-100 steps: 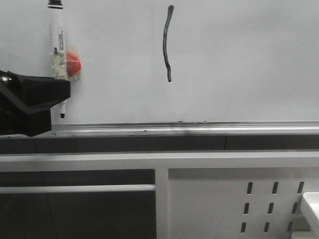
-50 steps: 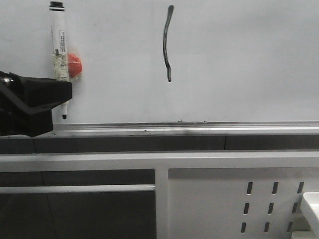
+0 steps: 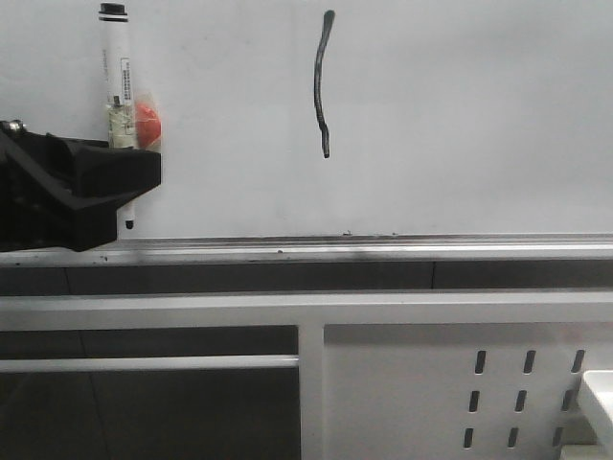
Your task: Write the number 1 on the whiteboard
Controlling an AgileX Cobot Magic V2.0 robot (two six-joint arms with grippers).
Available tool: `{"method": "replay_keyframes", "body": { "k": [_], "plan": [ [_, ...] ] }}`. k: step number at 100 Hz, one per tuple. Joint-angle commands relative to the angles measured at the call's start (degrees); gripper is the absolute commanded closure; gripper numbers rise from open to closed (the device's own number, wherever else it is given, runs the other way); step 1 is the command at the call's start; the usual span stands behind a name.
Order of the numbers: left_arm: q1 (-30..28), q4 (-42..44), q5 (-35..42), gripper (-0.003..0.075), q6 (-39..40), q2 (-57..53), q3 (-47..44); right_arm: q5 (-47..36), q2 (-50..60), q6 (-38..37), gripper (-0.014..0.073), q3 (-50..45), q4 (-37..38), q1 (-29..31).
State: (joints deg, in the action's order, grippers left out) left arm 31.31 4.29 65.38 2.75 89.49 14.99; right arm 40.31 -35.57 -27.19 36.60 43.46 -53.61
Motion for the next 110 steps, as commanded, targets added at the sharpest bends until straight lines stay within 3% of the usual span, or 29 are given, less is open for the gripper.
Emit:
{"method": "replay_keyframes", "body": {
  "k": [1, 55, 60, 72, 80, 90, 110],
  "plan": [
    [0.29, -0.79, 12.56, 0.0424, 0.67, -2.51, 1.12, -2.54, 0.17, -0.02, 0.0663, 1.38, 2.64, -0.08],
    [0.29, -0.36, 12.56, 0.043, -1.42, -11.16, -8.37, -2.03, 0.17, -0.02, 0.0663, 1.38, 2.64, -0.08],
    [0.29, -0.36, 12.56, 0.0477, -1.42, -12.85, -9.62, -1.55, 0.17, -0.02, 0.0663, 1.38, 2.64, -0.08],
    [0.29, -0.63, 12.56, 0.0742, -1.63, -17.93, -12.27, -4.72, 2.02, -0.02, 0.0663, 1.3, 3.06, -0.08],
    [0.29, -1.23, 12.56, 0.074, -2.75, -21.28, -13.75, -8.68, 4.75, -0.02, 0.0663, 1.3, 3.15, -0.08],
    [0.29, -4.29, 12.36, 0.074, -3.59, -23.53, -15.71, -7.83, 8.98, -0.02, 0.0663, 0.18, 2.78, -0.08],
    [0.29, -6.53, 11.77, 0.074, -3.92, -24.02, -17.24, -11.58, 22.18, -0.02, 0.0663, -11.98, 0.46, 0.02]
  ]
}}
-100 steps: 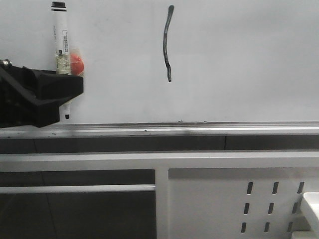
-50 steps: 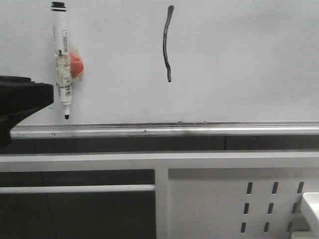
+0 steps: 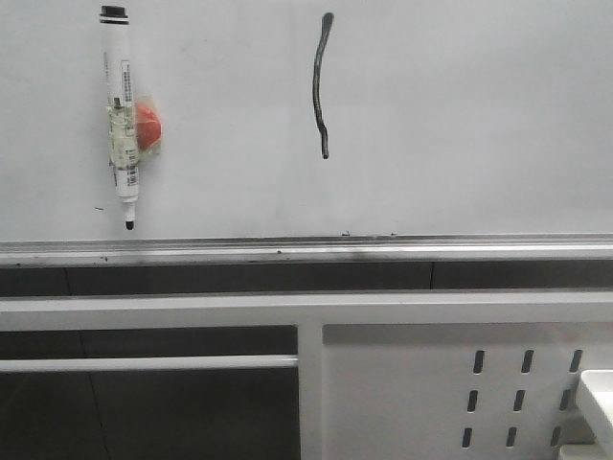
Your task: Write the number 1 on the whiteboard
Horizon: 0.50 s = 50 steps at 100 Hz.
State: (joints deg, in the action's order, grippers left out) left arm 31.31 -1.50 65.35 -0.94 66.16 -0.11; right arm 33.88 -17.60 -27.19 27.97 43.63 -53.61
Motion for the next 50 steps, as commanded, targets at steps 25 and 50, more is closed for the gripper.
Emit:
{"method": "replay_keyframes", "body": {
  "k": [25, 50],
  "plan": [
    [0.29, -0.7, 11.95, 0.074, -3.97, -0.69, -2.15, -11.38, 13.97, -0.02, 0.0663, -13.94, -0.43, 0.02],
    [0.29, -2.69, 11.95, 0.074, -5.23, -0.69, -2.05, -12.04, 14.22, -0.02, 0.0663, -13.94, -0.43, 0.02]
  ]
}}
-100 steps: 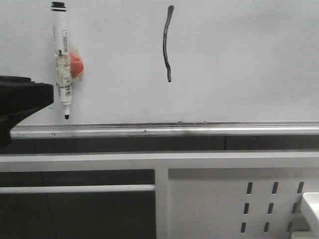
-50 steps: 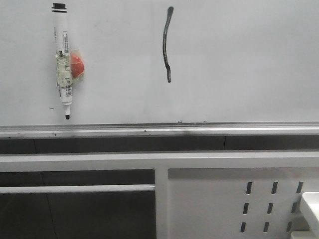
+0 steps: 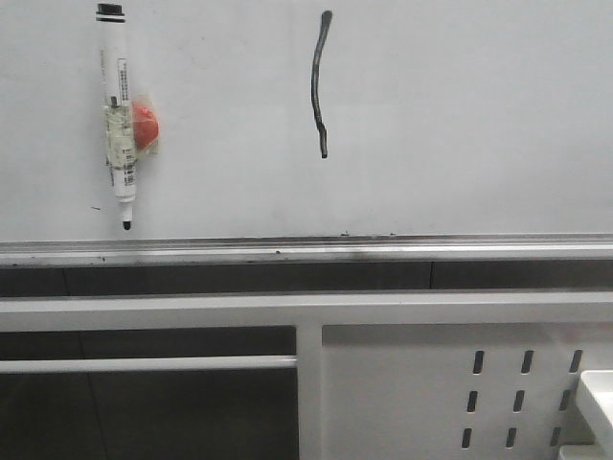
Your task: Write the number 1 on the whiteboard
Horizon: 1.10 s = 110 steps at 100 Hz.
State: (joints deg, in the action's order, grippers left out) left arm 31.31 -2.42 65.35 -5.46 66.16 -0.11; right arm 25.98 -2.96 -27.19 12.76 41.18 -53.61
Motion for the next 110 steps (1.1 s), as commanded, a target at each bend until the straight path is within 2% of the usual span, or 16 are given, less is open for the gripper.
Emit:
{"method": "replay_keyframes", "body": {
  "k": [1, 17, 42, 110],
  "plan": [
    [0.29, -2.27, 11.95, 0.074, -0.85, -0.69, -2.05, -4.13, -0.42, -0.02, 0.0663, 1.27, 2.03, 0.02],
    [0.29, -6.46, 12.06, 0.074, -2.08, -0.73, -1.68, -4.13, -0.42, -0.02, 0.0663, 1.27, 2.03, 0.02],
    [0.29, 3.03, 12.49, 0.074, -1.2, -0.82, 1.61, -4.13, -0.42, -0.02, 0.0663, 1.27, 2.03, 0.02],
    [0.29, 2.42, 12.58, 0.074, -1.5, -0.82, 2.47, -4.13, -0.42, -0.02, 0.0663, 1.27, 2.03, 0.02]
  ]
}}
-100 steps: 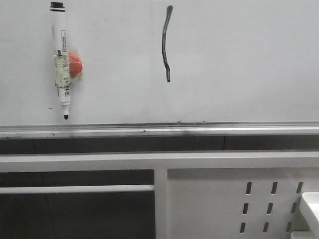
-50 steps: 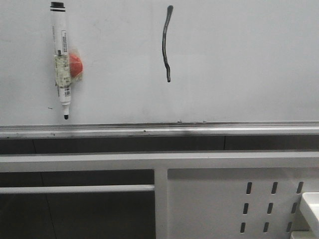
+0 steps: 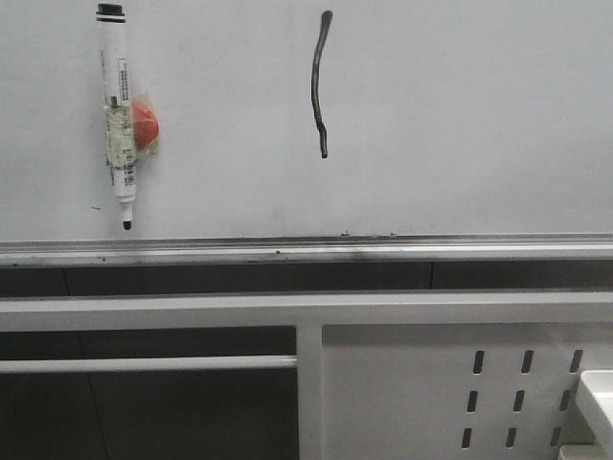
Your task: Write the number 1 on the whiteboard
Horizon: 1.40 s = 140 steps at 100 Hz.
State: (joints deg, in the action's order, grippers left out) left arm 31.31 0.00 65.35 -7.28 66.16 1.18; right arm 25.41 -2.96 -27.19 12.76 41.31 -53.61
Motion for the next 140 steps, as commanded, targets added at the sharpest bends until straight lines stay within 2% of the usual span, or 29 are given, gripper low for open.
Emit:
{"method": "replay_keyframes", "body": {
  "k": [1, 27, 45, 52, 66, 81, 100, 118, 132, 140],
  "plan": [
    [0.29, 0.0, 12.58, 0.074, 0.32, -0.82, 1.19, -3.56, -0.42, -0.02, 0.0663, 1.27, 1.89, 0.02],
    [0.69, -1.05, 12.58, 0.074, 0.08, -4.29, 1.19, -3.65, -0.42, -0.02, 0.0663, 1.27, 1.89, 0.02],
    [0.56, -1.46, 8.63, 0.074, 0.08, -19.1, 1.19, -3.65, -0.42, -0.02, 0.0663, 1.27, 1.89, 0.02],
    [-0.41, -1.46, 1.36, 0.074, 0.08, -26.75, 1.19, -3.65, -0.42, -0.02, 0.0663, 1.27, 1.89, 0.02],
    [-6.01, -1.46, -22.58, 0.074, 0.41, -42.18, 1.19, -3.65, -0.42, -0.02, 0.0663, 1.27, 1.89, 0.02],
    [-14.97, -2.28, -46.56, 0.074, 2.57, -54.86, 1.19, -3.65, -0.42, -0.02, 0.0663, 1.27, 1.89, 0.02],
    [-26.96, -4.8, -68.32, 0.074, 2.82, -67.3, 1.08, -3.65, -0.42, -0.02, 0.0663, 1.27, 1.89, 0.02],
    [-34.02, -8.33, -75.3, 0.074, 2.82, -66.99, -1.55, -3.65, -0.42, -0.02, 0.0663, 1.27, 1.89, 0.02],
    [-36.08, -7.94, -81.59, 0.074, 2.74, -66.99, -3.32, -3.65, -0.42, -0.02, 0.0663, 1.27, 1.89, 0.02],
    [-36.38, -7.81, -81.44, 0.074, 2.74, -66.99, -3.44, -3.65, -0.42, -0.02, 0.0663, 1.27, 1.89, 0.02]
  ]
}}
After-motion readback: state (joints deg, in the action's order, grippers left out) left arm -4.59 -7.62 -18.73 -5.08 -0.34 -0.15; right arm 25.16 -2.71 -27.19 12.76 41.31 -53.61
